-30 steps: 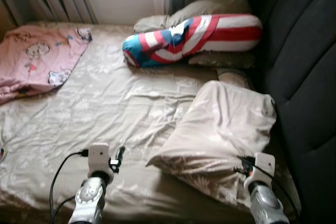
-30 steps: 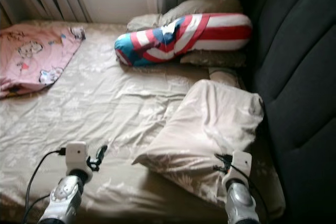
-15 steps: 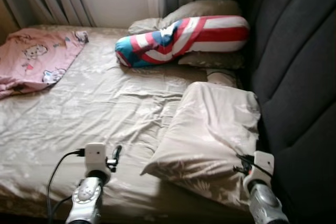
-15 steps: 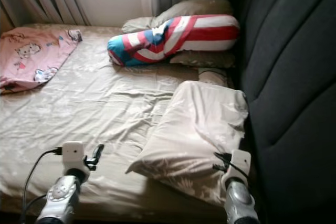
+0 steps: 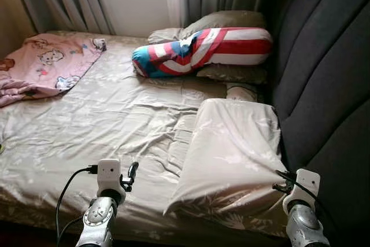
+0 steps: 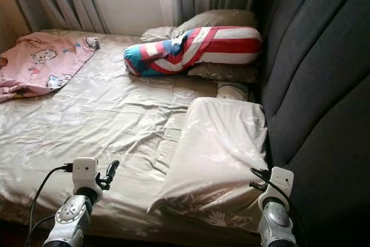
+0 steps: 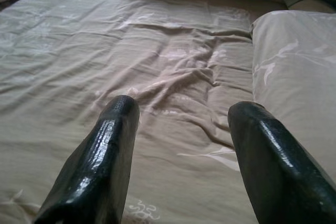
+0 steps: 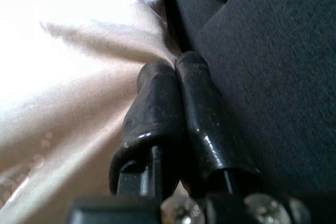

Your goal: Clean up the room

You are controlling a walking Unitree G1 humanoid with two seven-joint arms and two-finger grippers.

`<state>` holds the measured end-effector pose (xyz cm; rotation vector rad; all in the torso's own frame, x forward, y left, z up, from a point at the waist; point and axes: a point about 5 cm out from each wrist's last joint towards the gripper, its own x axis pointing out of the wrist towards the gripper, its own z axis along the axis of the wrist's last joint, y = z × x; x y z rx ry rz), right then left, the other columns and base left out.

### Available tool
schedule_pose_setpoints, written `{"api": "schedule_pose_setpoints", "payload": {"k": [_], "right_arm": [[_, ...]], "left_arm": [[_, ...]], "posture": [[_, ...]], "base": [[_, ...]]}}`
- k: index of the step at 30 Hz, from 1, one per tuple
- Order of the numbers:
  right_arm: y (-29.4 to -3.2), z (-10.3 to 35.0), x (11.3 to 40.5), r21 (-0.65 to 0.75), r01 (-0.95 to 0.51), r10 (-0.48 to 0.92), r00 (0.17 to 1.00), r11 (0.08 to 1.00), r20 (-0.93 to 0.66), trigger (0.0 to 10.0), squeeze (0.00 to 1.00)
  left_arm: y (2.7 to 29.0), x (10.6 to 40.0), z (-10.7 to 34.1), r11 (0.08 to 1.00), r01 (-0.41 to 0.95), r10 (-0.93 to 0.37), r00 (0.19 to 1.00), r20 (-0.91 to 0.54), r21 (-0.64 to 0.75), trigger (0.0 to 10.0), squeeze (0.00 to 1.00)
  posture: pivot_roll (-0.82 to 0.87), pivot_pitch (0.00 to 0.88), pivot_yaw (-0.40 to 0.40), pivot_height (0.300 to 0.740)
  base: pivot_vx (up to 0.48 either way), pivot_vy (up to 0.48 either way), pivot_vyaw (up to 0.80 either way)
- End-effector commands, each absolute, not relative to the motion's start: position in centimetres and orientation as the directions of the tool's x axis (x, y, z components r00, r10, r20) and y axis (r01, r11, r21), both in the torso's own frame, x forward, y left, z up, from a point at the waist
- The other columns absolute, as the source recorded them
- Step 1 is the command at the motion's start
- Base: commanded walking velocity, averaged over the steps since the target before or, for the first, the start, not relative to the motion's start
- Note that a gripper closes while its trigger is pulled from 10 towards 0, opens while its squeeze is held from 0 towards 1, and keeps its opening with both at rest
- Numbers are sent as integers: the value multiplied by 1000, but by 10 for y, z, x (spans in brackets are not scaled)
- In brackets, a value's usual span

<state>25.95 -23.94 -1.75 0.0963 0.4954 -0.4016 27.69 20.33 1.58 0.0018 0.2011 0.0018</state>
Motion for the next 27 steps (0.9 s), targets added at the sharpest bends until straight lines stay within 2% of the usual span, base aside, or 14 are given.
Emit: {"api": "schedule_pose_setpoints", "payload": {"k": [1, 6, 8, 12, 22, 25, 26, 27], "right_arm": [[-244, -7, 268, -4, 409, -371, 824, 913, -428, 10000, 0], [-253, 0, 270, -72, 430, -422, 819, 900, -389, 10000, 0], [-267, 4, 267, -136, 505, -518, 778, 852, -356, 10000, 0], [-281, 9, 263, -183, 570, -597, 735, 801, -322, 10000, 0], [-278, 9, 265, -192, 560, -591, 740, 806, -320, 10000, 0], [-267, 4, 266, -157, 516, -537, 769, 842, -348, 10000, 0], [-264, 3, 267, -150, 503, -521, 776, 851, -355, 10000, 243], [-262, 2, 267, -145, 491, -508, 782, 859, -361, 10000, 243]], "left_arm": [[204, 273, 11, 1000, -5, 4, 974, -226, -2, 10000, 0], [203, 273, 10, 1000, 0, -1, 974, -228, -4, 10000, 0], [203, 273, 10, 1000, 0, -1, 974, -228, -4, 10000, 0], [203, 273, 10, 1000, 0, 0, 974, -227, -3, 10000, 0], [204, 273, 11, 1000, 3, -3, 974, -226, -1, 10000, 0], [204, 273, 10, 1000, 6, -6, 973, -231, 0, 10000, 0], [204, 273, 10, 1000, 7, -7, 973, -232, 0, 10000, 0], [204, 273, 10, 1000, 7, -7, 972, -234, 0, 10000, 0]], "posture": [[26, 39, -62, 740], [28, 40, -63, 740], [29, 40, -63, 740], [30, 35, -62, 740], [29, 35, -59, 740], [30, 37, -59, 740], [30, 39, -58, 740], [31, 39, -59, 740]], "base": [[0, 0, 0], [0, 0, 0], [0, 0, 0], [0, 0, 0], [0, 0, 0], [0, 0, 0], [0, 0, 0], [0, 0, 0]]}}
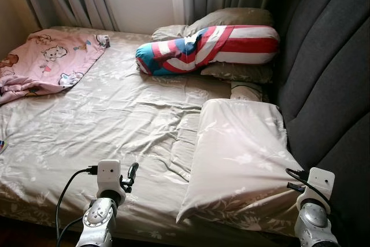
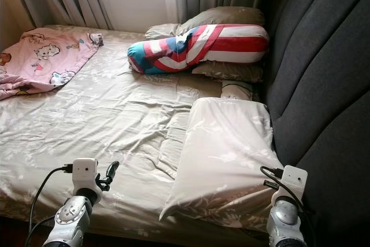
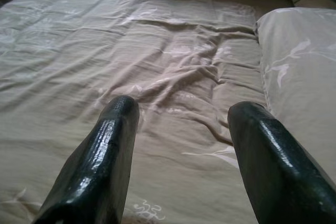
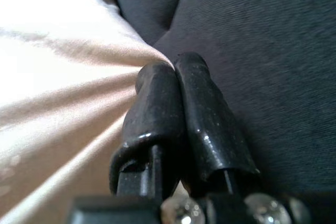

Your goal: Clean up the room

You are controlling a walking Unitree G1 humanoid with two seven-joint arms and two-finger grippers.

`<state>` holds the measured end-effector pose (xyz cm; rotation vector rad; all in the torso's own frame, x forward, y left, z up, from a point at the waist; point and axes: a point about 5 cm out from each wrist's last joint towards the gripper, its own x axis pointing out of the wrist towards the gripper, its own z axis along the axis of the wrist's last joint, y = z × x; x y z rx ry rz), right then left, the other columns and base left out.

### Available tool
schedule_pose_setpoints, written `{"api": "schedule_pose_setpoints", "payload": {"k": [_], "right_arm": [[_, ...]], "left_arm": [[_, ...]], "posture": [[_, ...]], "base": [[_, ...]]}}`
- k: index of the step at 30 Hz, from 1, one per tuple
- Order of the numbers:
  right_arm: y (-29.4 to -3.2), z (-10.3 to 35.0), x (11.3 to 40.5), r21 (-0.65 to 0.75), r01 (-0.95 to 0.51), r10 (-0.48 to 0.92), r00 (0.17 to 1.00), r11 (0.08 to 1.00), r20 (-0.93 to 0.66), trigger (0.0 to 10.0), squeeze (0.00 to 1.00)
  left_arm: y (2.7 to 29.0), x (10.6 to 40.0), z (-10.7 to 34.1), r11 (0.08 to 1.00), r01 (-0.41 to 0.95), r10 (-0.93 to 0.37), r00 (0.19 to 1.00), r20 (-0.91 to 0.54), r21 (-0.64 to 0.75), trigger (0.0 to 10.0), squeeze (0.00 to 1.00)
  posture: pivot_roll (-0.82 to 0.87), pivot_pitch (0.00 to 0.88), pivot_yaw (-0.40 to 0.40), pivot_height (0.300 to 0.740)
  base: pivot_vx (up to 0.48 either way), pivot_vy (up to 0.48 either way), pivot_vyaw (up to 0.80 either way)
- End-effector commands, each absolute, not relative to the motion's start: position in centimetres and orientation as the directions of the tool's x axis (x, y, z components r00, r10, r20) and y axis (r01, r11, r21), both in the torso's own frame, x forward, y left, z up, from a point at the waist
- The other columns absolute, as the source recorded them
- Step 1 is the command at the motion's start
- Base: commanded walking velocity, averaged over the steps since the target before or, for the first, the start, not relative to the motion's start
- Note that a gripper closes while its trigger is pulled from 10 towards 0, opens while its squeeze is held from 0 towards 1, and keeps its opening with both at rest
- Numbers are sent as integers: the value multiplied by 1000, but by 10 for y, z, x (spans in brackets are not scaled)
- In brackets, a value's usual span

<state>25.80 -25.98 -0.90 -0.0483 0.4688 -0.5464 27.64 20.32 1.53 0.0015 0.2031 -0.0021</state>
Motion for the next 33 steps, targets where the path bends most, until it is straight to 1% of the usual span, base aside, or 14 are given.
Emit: {"api": "schedule_pose_setpoints", "payload": {"k": [1, 2, 3, 4, 5, 6, 7, 10, 13, 17, 24, 25, 29, 33], "right_arm": [[-260, 1, 267, -135, 482, -495, 787, 866, -368, 10000, 914], [-260, 1, 267, -135, 482, -495, 787, 866, -368, 10000, 914], [-255, 0, 268, -113, 458, -465, 801, 881, -376, 10000, 965], [-253, 0, 269, -109, 446, -452, 809, 889, -376, 10000, 941], [-251, 0, 270, -112, 427, -436, 817, 897, -376, 10000, 604], [-250, 0, 271, -115, 416, -427, 823, 902, -376, 10000, 604], [-247, -1, 272, -109, 389, -400, 834, 915, -381, 10000, 0], [-238, -2, 275, -66, 323, -322, 860, 944, -396, 10000, 0], [-219, -8, 275, -4, 186, -169, 886, 983, -431, 10000, 0], [-208, -22, 264, 16, 102, -80, 862, 995, -500, 10000, 0], [-214, -52, 225, -16, 154, -128, 757, 988, -641, 10000, 0], [-214, -52, 225, -16, 154, -128, 757, 988, -641, 10000, 0], [-220, -70, 196, -24, 235, -179, 668, 972, -722, 10000, 0], [-220, -77, 184, -23, 269, -194, 631, 963, -751, 10000, 0]], "left_arm": [[204, 273, 10, 1000, 8, -8, 972, -235, 0, 10000, 0], [204, 273, 10, 1000, 8, -8, 972, -235, 0, 10000, 0], [204, 272, 9, 1000, 7, -8, 971, -237, -2, 10000, 0], [204, 273, 9, 1000, 7, -7, 971, -238, -3, 10000, 0], [204, 272, 9, 1000, 6, -7, 971, -238, -3, 10000, 0], [204, 272, 9, 1000, 6, -7, 971, -239, -4, 10000, 0], [204, 273, 9, 1000, 6, -7, 971, -240, -6, 10000, 0], [204, 273, 8, 1000, 5, -7, 970, -244, -9, 10000, 0], [205, 271, 4, 999, -22, 13, 964, -265, -32, 10000, 0], [211, 264, -6, 994, -85, 57, 944, -326, -74, 10000, 0], [214, 242, -32, 994, -90, 52, 871, -489, -55, 10000, 0], [214, 242, -32, 994, -90, 52, 871, -489, -55, 10000, 0], [214, 231, -43, 996, -82, 48, 829, -557, -36, 10000, 0], [213, 225, -49, 998, -66, 40, 799, -600, -22, 10000, 0]], "posture": [[33, 40, -59, 740], [33, 40, -59, 740], [34, 40, -59, 740], [34, 40, -59, 740], [34, 40, -59, 740], [34, 40, -59, 740], [32, 38, -59, 740], [30, 35, -59, 740], [28, 28, -63, 740], [27, 21, -67, 740], [36, 0, -60, 740], [36, 0, -60, 740], [28, 0, -45, 740], [20, 0, -35, 740]], "base": [[0, 0, 0], [0, 0, 0], [0, 0, 0], [0, 0, 0], [0, 0, 0], [0, 0, 0], [0, 0, 0], [0, 0, 0], [0, 0, 0], [0, 0, 0], [0, 0, 0], [0, 0, 0], [0, 0, 0], [0, 0, 0]]}}
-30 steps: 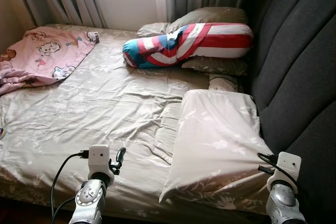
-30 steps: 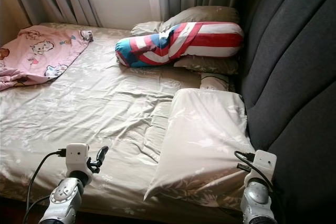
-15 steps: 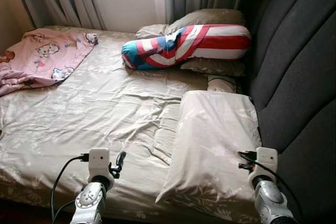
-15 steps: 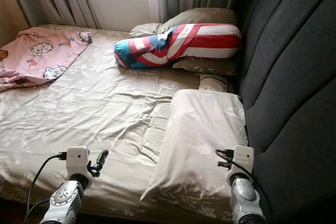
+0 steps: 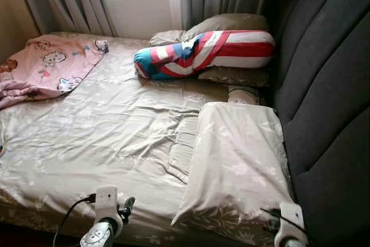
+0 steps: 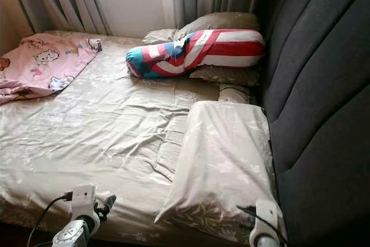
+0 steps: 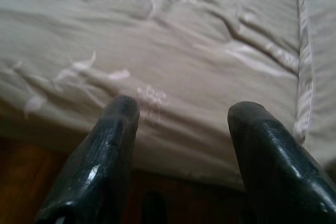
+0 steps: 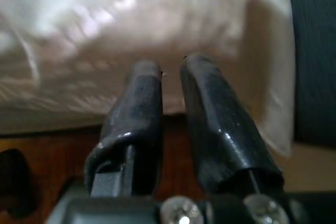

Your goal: Clean up the room

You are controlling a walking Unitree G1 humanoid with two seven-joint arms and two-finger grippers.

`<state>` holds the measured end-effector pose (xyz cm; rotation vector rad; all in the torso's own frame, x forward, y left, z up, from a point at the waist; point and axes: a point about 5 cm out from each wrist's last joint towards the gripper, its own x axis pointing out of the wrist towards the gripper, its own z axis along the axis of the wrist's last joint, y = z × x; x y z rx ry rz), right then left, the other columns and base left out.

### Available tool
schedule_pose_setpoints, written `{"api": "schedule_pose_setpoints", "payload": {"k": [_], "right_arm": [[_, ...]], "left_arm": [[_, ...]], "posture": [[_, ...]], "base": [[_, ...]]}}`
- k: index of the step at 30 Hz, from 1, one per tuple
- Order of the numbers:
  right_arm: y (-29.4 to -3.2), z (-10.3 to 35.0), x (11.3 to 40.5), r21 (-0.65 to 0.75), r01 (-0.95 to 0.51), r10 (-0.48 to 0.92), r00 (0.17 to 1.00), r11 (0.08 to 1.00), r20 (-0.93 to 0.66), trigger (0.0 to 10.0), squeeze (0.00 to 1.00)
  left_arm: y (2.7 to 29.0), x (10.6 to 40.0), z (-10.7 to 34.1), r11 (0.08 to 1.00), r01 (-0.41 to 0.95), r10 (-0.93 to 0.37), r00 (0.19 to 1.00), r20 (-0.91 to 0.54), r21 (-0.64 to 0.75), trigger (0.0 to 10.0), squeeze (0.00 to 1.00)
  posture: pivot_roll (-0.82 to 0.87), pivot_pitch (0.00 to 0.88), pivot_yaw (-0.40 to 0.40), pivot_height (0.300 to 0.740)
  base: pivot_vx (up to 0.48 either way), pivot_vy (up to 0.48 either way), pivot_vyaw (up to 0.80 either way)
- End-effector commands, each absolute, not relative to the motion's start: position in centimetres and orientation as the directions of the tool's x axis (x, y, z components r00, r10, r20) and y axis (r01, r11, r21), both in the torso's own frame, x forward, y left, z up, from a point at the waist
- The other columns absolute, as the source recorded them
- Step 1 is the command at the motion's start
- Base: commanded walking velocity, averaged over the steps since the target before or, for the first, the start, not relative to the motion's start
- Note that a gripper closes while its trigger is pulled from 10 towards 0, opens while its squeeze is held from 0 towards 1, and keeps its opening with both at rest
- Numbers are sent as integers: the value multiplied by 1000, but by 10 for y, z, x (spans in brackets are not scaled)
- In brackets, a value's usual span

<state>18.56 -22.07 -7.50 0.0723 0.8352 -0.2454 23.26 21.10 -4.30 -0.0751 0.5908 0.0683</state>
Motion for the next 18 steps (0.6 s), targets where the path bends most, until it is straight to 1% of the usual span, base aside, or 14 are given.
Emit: {"api": "schedule_pose_setpoints", "payload": {"k": [1, 11, 12, 13, 18], "right_arm": [[-220, -77, 182, -22, 274, -195, 626, 962, -755, 10000, 0], [-218, -82, 173, -20, 286, -194, 595, 958, -780, 10000, 0], [-218, -83, 172, -18, 289, -194, 593, 957, -781, 10000, 765], [-218, -83, 172, -17, 293, -195, 592, 956, -782, 10000, 1000], [-218, -84, 168, -20, 297, -197, 583, 955, -788, 10000, 1000]], "left_arm": [[212, 224, -50, 998, -61, 37, 795, -605, -20, 10000, 0], [210, 216, -57, 999, -48, 34, 759, -650, -4, 10000, 0], [210, 215, -58, 999, -48, 35, 757, -653, -3, 10000, 0], [211, 215, -58, 999, -48, 35, 754, -656, -2, 10000, 0], [211, 213, -59, 999, -49, 36, 750, -661, -1, 10000, 0]], "posture": [[20, 0, -35, 740], [11, 0, -27, 740], [11, 0, -27, 740], [12, 0, -27, 740], [13, 0, -28, 740]], "base": [[0, 0, 0], [0, 0, 0], [0, 0, 0], [0, 0, 0], [0, 0, 0]]}}
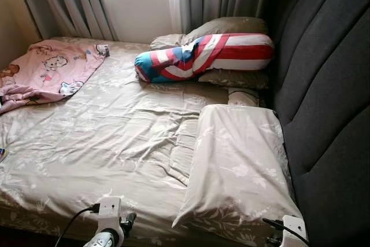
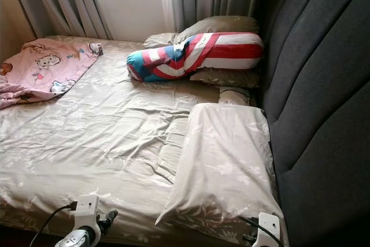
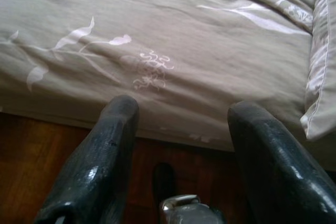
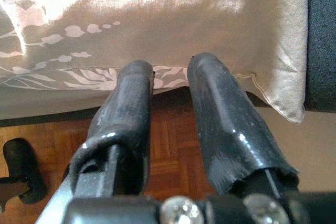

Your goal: Clean up the room

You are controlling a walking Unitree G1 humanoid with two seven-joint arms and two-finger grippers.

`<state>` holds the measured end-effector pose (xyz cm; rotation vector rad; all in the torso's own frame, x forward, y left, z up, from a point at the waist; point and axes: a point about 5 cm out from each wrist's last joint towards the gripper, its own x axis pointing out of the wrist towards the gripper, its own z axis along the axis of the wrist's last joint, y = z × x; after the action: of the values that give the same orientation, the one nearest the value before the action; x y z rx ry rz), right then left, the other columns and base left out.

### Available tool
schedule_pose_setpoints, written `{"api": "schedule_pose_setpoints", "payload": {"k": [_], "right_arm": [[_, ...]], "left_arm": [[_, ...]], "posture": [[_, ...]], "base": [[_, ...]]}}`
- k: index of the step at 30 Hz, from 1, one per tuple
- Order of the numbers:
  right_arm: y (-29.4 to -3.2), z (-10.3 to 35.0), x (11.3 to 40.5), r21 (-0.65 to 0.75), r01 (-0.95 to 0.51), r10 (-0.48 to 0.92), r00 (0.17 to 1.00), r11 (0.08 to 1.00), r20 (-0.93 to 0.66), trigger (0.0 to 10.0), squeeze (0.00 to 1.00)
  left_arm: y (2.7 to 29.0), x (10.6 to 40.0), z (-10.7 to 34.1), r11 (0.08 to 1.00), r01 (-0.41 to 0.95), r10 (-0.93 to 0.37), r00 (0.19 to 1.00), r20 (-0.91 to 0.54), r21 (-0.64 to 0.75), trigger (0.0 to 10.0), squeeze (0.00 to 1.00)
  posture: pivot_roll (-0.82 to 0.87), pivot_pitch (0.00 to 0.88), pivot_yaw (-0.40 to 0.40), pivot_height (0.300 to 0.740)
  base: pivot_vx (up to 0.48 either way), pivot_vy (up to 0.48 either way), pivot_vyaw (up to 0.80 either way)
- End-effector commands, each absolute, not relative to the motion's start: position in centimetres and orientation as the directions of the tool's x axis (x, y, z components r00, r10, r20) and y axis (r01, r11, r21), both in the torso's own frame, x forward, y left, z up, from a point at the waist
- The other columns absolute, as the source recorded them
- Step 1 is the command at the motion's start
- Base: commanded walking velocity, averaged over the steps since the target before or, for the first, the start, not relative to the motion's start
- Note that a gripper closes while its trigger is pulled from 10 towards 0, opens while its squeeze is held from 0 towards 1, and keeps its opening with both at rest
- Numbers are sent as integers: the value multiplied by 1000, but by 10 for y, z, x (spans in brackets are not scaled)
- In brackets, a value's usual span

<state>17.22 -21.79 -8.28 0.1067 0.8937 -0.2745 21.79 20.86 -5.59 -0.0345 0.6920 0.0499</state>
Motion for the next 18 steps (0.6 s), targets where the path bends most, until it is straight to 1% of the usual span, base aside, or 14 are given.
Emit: {"api": "schedule_pose_setpoints", "payload": {"k": [1, 12, 13, 14, 15, 18], "right_arm": [[-218, -85, 168, -20, 297, -198, 582, 955, -789, 10000, 1000], [-219, -89, 159, -30, 298, -198, 552, 954, -810, 10000, 1000], [-218, -89, 158, -24, 292, -188, 548, 956, -815, 10000, 412], [-218, -90, 158, -23, 291, -186, 546, 957, -817, 10000, 125], [-218, -90, 157, -24, 290, -185, 544, 957, -818, 10000, 0], [-216, -91, 157, -22, 285, -180, 540, 958, -822, 10000, 0]], "left_arm": [[210, 213, -59, 999, -49, 36, 749, -661, -1, 10000, 0], [211, 211, -60, 998, -56, 42, 744, -667, 0, 10000, 0], [211, 211, -60, 998, -58, 43, 743, -668, 0, 10000, 0], [211, 211, -61, 998, -59, 44, 743, -668, 0, 10000, 0], [211, 210, -61, 998, -59, 44, 742, -669, 0, 10000, 0], [211, 209, -62, 998, -58, 44, 739, -672, 1, 10000, 0]], "posture": [[13, 0, -28, 740], [13, 0, -30, 740], [13, 0, -30, 740], [13, 0, -30, 740], [13, 0, -30, 740], [16, 0, -29, 740]], "base": [[0, 0, 0], [0, 0, 0], [0, 0, 0], [0, 0, 0], [0, 0, 0], [0, 0, 0]]}}
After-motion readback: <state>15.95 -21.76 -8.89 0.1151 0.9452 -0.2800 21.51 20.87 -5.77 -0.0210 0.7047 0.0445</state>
